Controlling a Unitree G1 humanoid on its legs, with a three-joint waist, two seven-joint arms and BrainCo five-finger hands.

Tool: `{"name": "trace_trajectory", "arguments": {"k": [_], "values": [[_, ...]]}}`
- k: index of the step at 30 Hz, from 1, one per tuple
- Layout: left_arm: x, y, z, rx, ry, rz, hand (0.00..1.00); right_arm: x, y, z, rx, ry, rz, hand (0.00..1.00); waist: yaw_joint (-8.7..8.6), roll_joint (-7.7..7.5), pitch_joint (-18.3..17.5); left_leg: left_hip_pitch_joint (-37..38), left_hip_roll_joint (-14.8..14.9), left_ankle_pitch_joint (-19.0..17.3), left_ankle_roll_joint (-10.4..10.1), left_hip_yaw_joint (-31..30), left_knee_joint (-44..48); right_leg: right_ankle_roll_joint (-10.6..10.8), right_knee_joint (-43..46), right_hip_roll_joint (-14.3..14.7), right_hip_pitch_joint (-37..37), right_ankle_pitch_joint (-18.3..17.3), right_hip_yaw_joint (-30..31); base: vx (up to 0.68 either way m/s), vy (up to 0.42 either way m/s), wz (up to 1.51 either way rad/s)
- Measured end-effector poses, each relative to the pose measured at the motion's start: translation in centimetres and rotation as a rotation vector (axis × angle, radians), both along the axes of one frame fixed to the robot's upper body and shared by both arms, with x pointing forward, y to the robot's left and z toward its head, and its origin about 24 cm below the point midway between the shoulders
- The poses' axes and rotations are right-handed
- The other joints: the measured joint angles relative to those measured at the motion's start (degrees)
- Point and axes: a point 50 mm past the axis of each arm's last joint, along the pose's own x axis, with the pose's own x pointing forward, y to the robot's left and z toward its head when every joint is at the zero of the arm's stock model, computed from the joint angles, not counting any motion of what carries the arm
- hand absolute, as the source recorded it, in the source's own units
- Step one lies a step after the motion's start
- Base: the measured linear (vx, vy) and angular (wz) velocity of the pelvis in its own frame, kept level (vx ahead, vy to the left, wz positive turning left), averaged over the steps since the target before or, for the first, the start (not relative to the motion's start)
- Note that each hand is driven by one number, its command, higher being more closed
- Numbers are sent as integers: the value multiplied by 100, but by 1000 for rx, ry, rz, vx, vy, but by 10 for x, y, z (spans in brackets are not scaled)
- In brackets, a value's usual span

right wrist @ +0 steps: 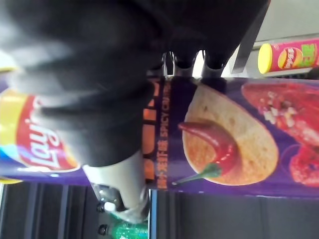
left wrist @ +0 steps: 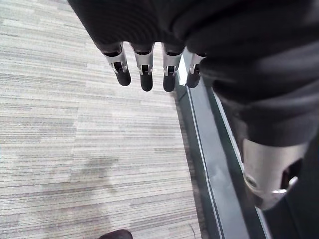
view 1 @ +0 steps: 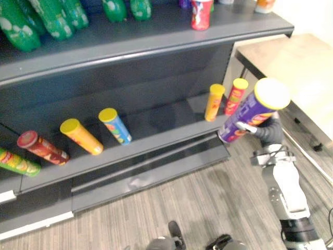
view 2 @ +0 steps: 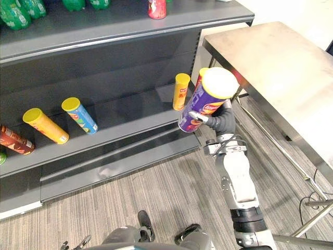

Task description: Put the gum and the chips on the shelf.

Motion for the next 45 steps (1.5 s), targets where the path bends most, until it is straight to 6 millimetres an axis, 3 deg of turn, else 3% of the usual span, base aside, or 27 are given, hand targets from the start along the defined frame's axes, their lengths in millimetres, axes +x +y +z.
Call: {"name": "trace_trajectory", "arguments": {"k": [3, 9, 13, 14, 15, 16, 17, 18, 20, 21, 24, 26, 28, 32, 34, 36, 45], "values": [[2, 2, 1, 2, -8, 13, 0, 1, 6, 2, -2, -6, 29, 100, 82, -13, 95, -64, 104, -57, -12, 115, 170, 2, -87, 88, -28, -2, 81, 16, -24, -19], [13, -3, 1, -24, -60, 21, 0, 6, 22, 7, -39, -16, 118, 100, 84, -12, 256, -186, 291, -46, -53, 264, 321, 72, -383, 348, -31, -85, 104, -3, -20, -9], [14, -9, -1, -46, -70, 38, 0, 9, 30, 3, -69, -1, 164, 100, 95, -39, 277, -227, 298, -69, -99, 139, 425, 90, -204, 223, -18, -95, 54, 34, -1, 12], [17, -10, 0, -48, -81, 36, 0, 10, 31, 0, -73, 11, 170, 100, 79, -19, 357, -241, 334, -194, -52, -17, 612, 29, 358, 9, -32, -51, 121, 78, 45, 56], [20, -8, 1, -44, -83, 34, 0, 10, 34, -4, -76, 28, 181, 100, 70, 3, 426, -270, 418, -330, -34, -215, 874, -338, 1047, -203, -179, 189, 523, 70, 62, 62], [20, -6, 1, -39, -84, 32, 0, 11, 36, -6, -79, 37, 191, 100, 84, 18, 437, -302, 479, -381, -21, -323, 1002, -645, 1353, -230, -343, 386, 909, 80, 80, 81], [22, 1, 4, -23, -82, 26, 0, 10, 40, -10, -77, 52, 206, 100, 61, 57, 487, -351, 571, -449, -47, -647, 1252, -935, 1814, -113, -743, 599, 1903, 89, 11, 108], [26, 7, 6, -6, -88, 19, 0, 9, 45, -15, -65, 64, 213, 100, 25, 62, 529, -484, 620, -531, 7, -1056, 1459, -335, 1639, 426, -915, 164, 2969, 86, -25, 128], [30, 17, 9, 22, -88, 10, 0, 6, 50, -18, -47, 70, 221, 100, -10, 0, 542, -644, 463, -548, 22, -1552, 1561, 75, 1045, 1015, -963, -225, 4026, 73, -67, 152], [31, 19, 9, 28, -86, 8, 0, 5, 55, -18, -30, 66, 221, 100, -8, -65, 569, -655, 258, -547, 21, -1708, 1567, 226, 651, 1126, -963, -278, 4446, 73, -64, 144], [25, 17, 6, 20, -51, -5, 0, 3, 60, -19, -30, 60, 236, 100, 10, -87, 642, -832, -65, -674, -28, -2002, 1943, 474, 120, 1200, -1000, -142, 4956, 69, -70, 102], [22, 16, 5, 18, -40, -2, 0, 3, 59, -20, -30, 62, 235, 100, 45, -72, 649, -904, -122, -753, -79, -2096, 2093, 513, -76, 1210, -963, -139, 4927, 79, -117, 52], [21, 14, 4, 0, -49, 24, 0, 4, 59, -18, -21, 57, 241, 100, 110, -31, 664, -947, 19, -785, -219, -2182, 2116, 592, -434, 1398, -787, -185, 4859, 115, -167, 3], [25, 7, 3, -21, -71, 18, 0, 4, 55, -18, 4, 64, 230, 100, 37, -35, 661, -830, 141, -673, -420, -2302, 1863, 476, -472, 1548, -712, -263, 4708, 110, -164, 6], [26, 5, 3, -25, -79, 21, 0, 5, 53, -18, 16, 68, 219, 100, 16, -36, 662, -738, 179, -540, -448, -2310, 1657, 424, -485, 1604, -710, -293, 4702, 99, -143, -2], [26, 4, 3, -27, -84, 22, 0, 4, 53, -19, 17, 71, 219, 100, -111, -37, 662, -621, 202, -391, -521, -2357, 1358, 399, -539, 1648, -680, -306, 4651, 75, -100, 7], [38, 0, 4, -54, -138, 48, 0, 1, 55, -40, -19, 144, 233, 100, -135, -40, 655, -265, 228, -34, -651, -2250, 437, 313, -917, 1772, -577, -193, 4693, 34, -40, -5]]}}
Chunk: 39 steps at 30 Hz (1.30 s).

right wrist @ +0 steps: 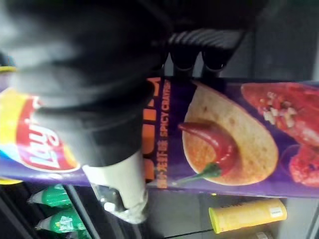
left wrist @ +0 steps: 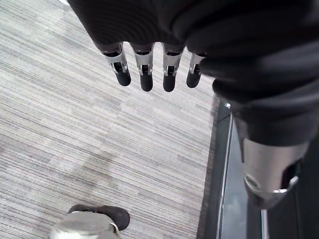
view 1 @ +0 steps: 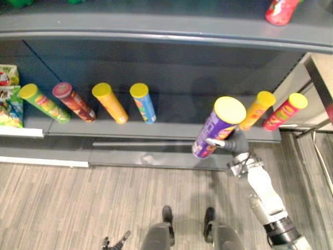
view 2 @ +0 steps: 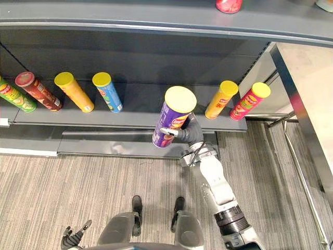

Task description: Put the gum and the chips on the shelf.

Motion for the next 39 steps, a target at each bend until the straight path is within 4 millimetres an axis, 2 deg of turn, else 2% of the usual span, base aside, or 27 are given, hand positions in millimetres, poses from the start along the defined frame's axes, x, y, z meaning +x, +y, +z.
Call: {"name": "trace_trajectory", "arguments": {"k": [5, 9, 11, 12, 16, 18, 21, 25, 27, 29, 34, 39], "values": [[17, -3, 2, -21, -47, -29, 0, 3, 2, -13, -19, 53, -3, 100, -12, 1, 0, 127, -17, 146, -18, -42, -334, -4, -62, 1, 44, 7, -80, 53, -7, 8], [36, -6, 9, -24, -120, -80, 0, 14, -3, -17, -66, 71, -73, 100, -24, 11, 3, 99, -46, 214, -8, -180, -437, -4, -48, -30, 49, 7, -214, 50, 16, 20], [44, -10, 12, -29, -153, -111, 0, 23, -5, -15, -98, 63, -113, 100, -8, 62, 34, 96, -85, 261, -7, -246, -478, -3, -22, -60, 47, 4, -241, 38, 31, 27], [56, -16, 16, -40, -190, -153, 0, 32, -13, -8, -107, 46, -171, 100, -18, 175, 100, 22, -139, 302, -2, -350, -434, -13, 100, -122, -8, -11, -278, 13, 44, 34], [83, -26, 29, -45, -292, -213, 0, 58, -28, 20, -101, -24, -296, 100, -4, 385, 353, -356, -305, 330, 37, -460, 33, -8, 692, -370, -362, -187, -286, -25, 63, 41], [99, -33, 37, -45, -350, -254, 0, 73, -36, 41, -110, -83, -366, 100, 34, 537, 535, -775, -350, 221, -9, -440, 493, 3, 1011, -483, -616, -308, -289, -114, 47, 42], [108, -41, 40, -53, -371, -293, 0, 88, -38, 61, -131, -126, -432, 100, 168, 667, 686, -1261, -336, 29, 73, -437, 983, 56, 1280, -525, -934, -515, -277, -154, 12, 13], [117, -55, 46, -75, -410, -333, 0, 96, -50, 79, -133, -159, -517, 100, 285, 833, 831, -1660, -263, -46, 145, -254, 1319, 30, 1785, -631, -1391, -651, -232, -153, -40, 9], [123, -61, 51, -83, -444, -346, 0, 97, -56, 89, -104, -182, -568, 100, 321, 869, 868, -1869, -112, -29, 138, 84, 1442, 27, 2024, -712, -1673, -742, -229, -120, -110, 13], [128, -67, 57, -93, -481, -350, 0, 97, -60, 94, -100, -195, -596, 100, 363, 875, 892, -2020, -58, -25, 137, 165, 1574, 8, 2201, -737, -1856, -801, -213, -67, -76, 4], [141, -81, 75, -130, -591, -344, 0, 90, -51, 124, -53, -321, -619, 100, 363, 874, 988, -2337, 71, -2, 99, 247, 1827, -70, 2521, -733, -2220, -880, -208, -46, -89, -2], [144, -87, 79, -138, -613, -329, 0, 87, -43, 155, 16, -431, -645, 100, 373, 869, 1002, -2602, 180, 12, 87, 330, 1963, -132, 2759, -752, -2520, -973, -239, -14, -90, 4]]}}
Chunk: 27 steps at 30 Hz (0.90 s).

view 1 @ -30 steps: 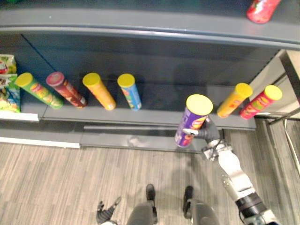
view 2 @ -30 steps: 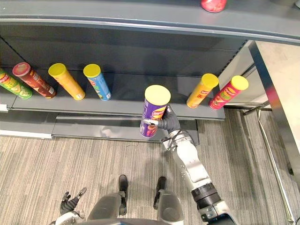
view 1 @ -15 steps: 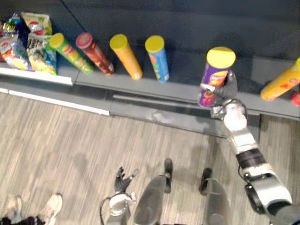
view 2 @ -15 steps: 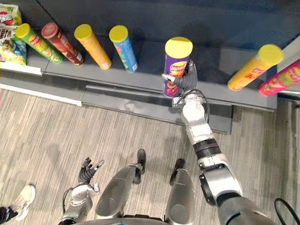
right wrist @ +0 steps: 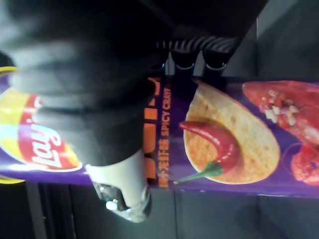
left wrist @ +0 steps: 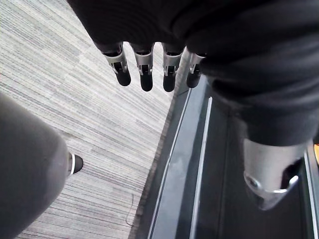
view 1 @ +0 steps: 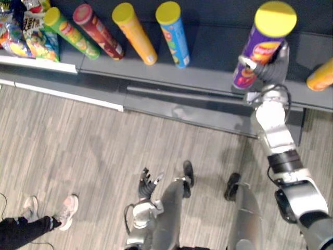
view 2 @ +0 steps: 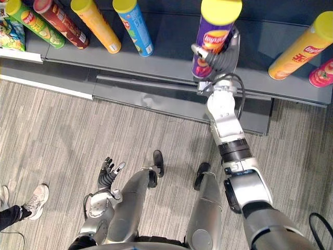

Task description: Put the gum and the chips on the shelf.

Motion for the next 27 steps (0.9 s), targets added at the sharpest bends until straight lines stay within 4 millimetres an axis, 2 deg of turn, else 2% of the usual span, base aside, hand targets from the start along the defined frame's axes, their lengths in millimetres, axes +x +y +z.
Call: {"name": "trace_trajectory", "arguments": {"k": [6, 13, 17, 27], "values": [[-1, -3, -1, -7, 7, 10, 0, -1, 19, 27, -51, -86, -3, 100, 17, -18, 29, -281, 72, 10, -7, -1, 145, -75, 193, -8, -302, -51, -46, 3, -75, 2], [1, -5, 2, -18, -18, 16, 0, 9, 35, 40, -126, -76, -1, 100, 48, -18, 77, -514, 101, 57, -18, -7, 171, -114, 294, -33, -538, -75, -96, 7, -61, 5], [2, -7, 6, -24, -45, 18, 0, 17, 31, 40, -187, -35, -40, 100, 180, -17, 82, -691, 145, 60, -12, -3, 328, -137, 400, -33, -703, -95, -98, 22, -67, 0], [6, -7, 10, -23, -78, 24, 0, 26, 30, 43, -229, 1, -76, 100, 260, 3, 97, -1005, 194, 51, -22, 13, 453, -187, 592, -28, -1068, -128, -57, 0, -64, -1]]}}
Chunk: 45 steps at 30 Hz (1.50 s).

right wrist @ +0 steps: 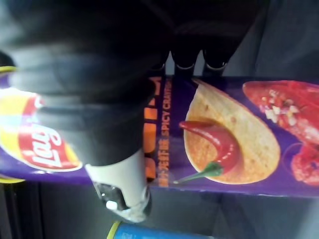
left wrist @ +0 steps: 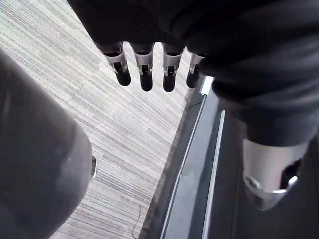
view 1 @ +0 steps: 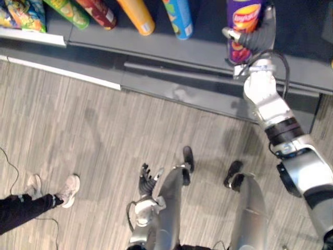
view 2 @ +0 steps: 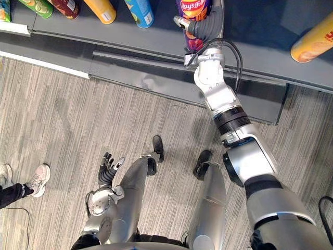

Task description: Put the gum and the chips on the shelf.

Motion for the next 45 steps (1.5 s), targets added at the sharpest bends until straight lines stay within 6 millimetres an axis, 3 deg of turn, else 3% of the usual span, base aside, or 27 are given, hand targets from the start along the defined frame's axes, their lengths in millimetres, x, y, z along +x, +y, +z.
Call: {"name": "trace_trajectory", "arguments": {"k": [6, 19, 27, 39, 40, 45], "values": [[2, 0, 2, 1, -17, 3, 0, 3, -10, -3, 1, 11, -50, 100, 44, 3, 4, -110, 7, 21, 1, 30, 18, -2, 28, 1, -138, 2, 29, 11, -71, -1], [4, -2, 6, -3, -42, 22, 0, 0, -15, 11, 20, -79, -68, 100, 75, 112, 72, -289, 27, -2, 18, 93, 77, -11, 131, -1, -384, -4, 102, 10, -57, -1], [6, -5, 9, -16, -75, 32, 0, -7, -24, 33, 1, -167, -106, 100, 195, 197, 101, -465, 23, 59, 53, 120, 77, -15, 197, -8, -613, -3, 145, 11, -63, 0], [6, -4, 11, -15, -85, 33, 0, -10, -29, 48, -10, -220, -146, 100, 203, 205, 102, -611, -14, 124, 49, 138, -1, -17, 209, -39, -808, -1, 176, -3, -51, 1], [7, -4, 11, -15, -85, 32, 0, -10, -30, 49, -14, -223, -150, 0, 209, 205, 102, -613, -15, 126, 46, 140, -9, -17, 209, -39, -816, -1, 179, 1, -59, 1], [7, -5, 11, -15, -86, 30, 0, -6, -39, 45, -25, -187, -190, 0, 203, 205, 102, -620, -11, 134, 49, 149, 8, -17, 215, -34, -839, -1, 190, 5, -59, -1]]}}
